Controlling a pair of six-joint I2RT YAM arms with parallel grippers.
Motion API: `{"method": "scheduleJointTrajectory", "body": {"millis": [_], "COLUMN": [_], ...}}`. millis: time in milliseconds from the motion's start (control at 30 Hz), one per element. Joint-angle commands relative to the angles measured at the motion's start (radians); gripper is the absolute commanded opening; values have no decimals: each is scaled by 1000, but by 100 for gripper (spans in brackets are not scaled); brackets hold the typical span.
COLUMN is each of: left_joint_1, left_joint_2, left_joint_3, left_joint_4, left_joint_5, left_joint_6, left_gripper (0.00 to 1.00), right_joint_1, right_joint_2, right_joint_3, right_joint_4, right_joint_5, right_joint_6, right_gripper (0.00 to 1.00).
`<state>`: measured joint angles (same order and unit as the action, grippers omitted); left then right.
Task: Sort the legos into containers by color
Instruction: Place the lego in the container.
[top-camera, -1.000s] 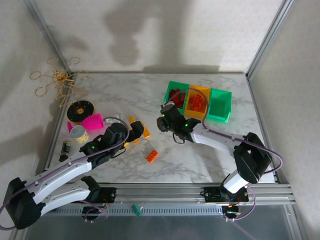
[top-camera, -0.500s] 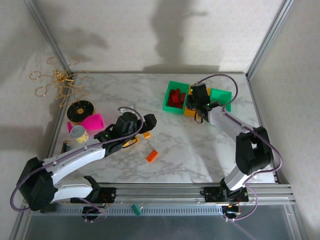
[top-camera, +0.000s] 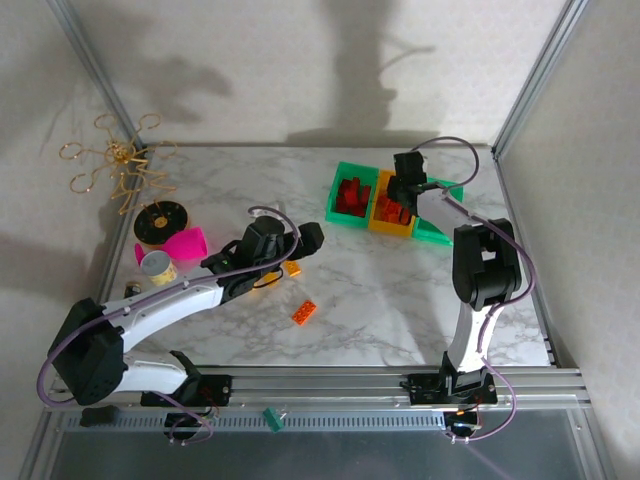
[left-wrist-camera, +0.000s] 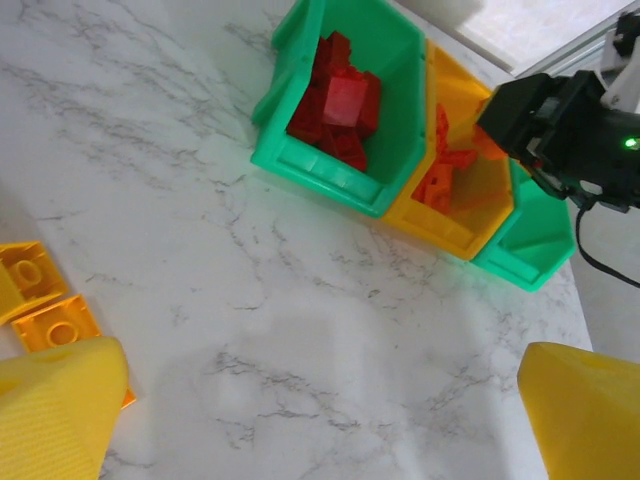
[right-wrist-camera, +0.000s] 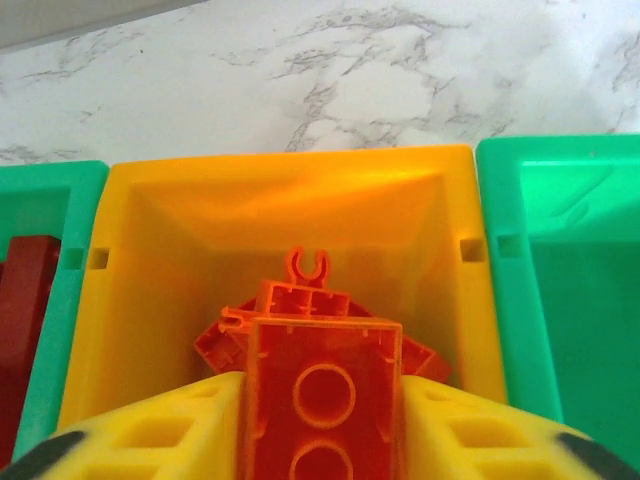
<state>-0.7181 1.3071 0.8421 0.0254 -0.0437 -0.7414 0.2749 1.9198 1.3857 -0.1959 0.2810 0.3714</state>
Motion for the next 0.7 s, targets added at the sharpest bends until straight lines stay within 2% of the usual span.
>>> {"method": "scheduleJointTrajectory", "body": {"millis": [0, 133, 300, 667], "left_joint_1": [11, 10, 10, 9], "left_joint_2": [6, -15, -31, -122], "left_joint_3": [30, 15, 12, -30], "left_joint_4": [17, 28, 15, -32], "left_joint_5": [28, 31, 27, -9], "left_joint_6": [27, 25, 25, 17], "left_gripper": [100, 100, 100, 100], "right_joint_1": [6, 6, 24, 193], "right_joint_2": [-19, -72, -163, -312], "right_joint_3": [23, -13, -86, -209], "right_joint_4": [1, 17, 43, 9], "right_joint_5": [5, -8, -53, -48], "right_joint_6": [-27, -35, -23, -22], "right_gripper": [50, 60, 66, 77]}}
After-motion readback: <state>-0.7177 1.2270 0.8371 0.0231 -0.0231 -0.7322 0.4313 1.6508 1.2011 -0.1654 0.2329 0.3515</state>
